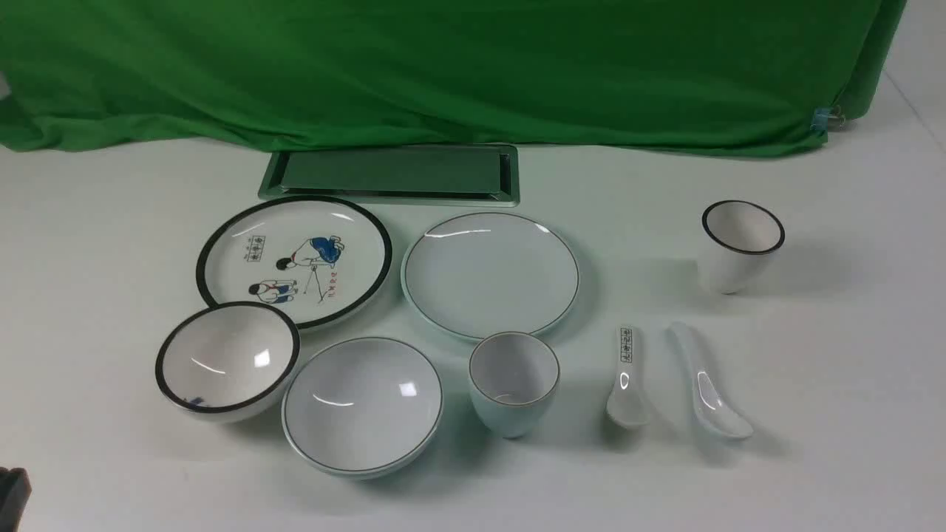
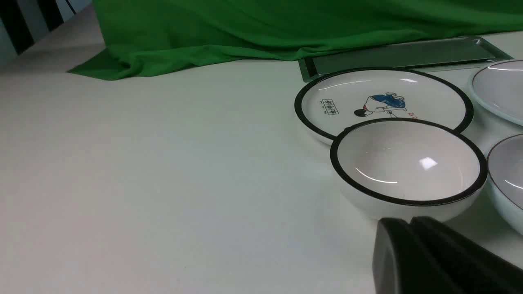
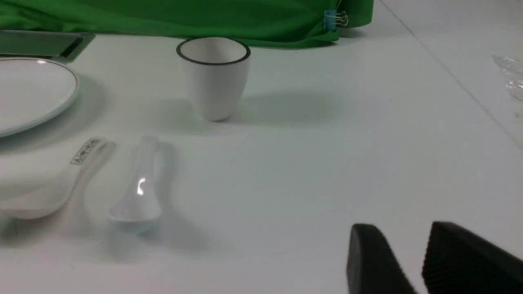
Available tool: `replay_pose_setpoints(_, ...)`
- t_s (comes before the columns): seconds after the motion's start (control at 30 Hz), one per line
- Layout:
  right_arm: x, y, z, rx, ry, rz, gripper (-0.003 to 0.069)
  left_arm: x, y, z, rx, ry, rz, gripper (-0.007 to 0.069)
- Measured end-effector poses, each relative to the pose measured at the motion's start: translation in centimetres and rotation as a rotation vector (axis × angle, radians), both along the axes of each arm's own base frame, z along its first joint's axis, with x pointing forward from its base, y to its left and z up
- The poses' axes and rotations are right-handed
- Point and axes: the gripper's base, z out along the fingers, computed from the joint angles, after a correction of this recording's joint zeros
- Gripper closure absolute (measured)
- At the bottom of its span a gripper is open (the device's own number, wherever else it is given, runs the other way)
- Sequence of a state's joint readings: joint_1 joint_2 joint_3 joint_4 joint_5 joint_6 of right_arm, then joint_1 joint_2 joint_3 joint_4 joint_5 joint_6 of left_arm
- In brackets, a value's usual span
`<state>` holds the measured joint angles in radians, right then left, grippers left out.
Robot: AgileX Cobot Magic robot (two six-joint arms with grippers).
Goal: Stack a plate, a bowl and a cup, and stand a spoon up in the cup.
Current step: Use the left arm to grab a blue rice bowl
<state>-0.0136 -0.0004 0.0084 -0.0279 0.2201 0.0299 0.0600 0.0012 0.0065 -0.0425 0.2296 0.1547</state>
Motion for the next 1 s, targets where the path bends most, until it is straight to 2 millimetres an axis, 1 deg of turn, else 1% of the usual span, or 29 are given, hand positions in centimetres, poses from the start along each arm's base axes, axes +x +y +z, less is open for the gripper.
replay_pose_setpoints(1.0, 0.00, 0.00, 0.00, -0.001, 0.000, 0.000, 0.0417, 0.00, 0.00, 0.00, 0.000, 0.000, 0.000, 0.0653)
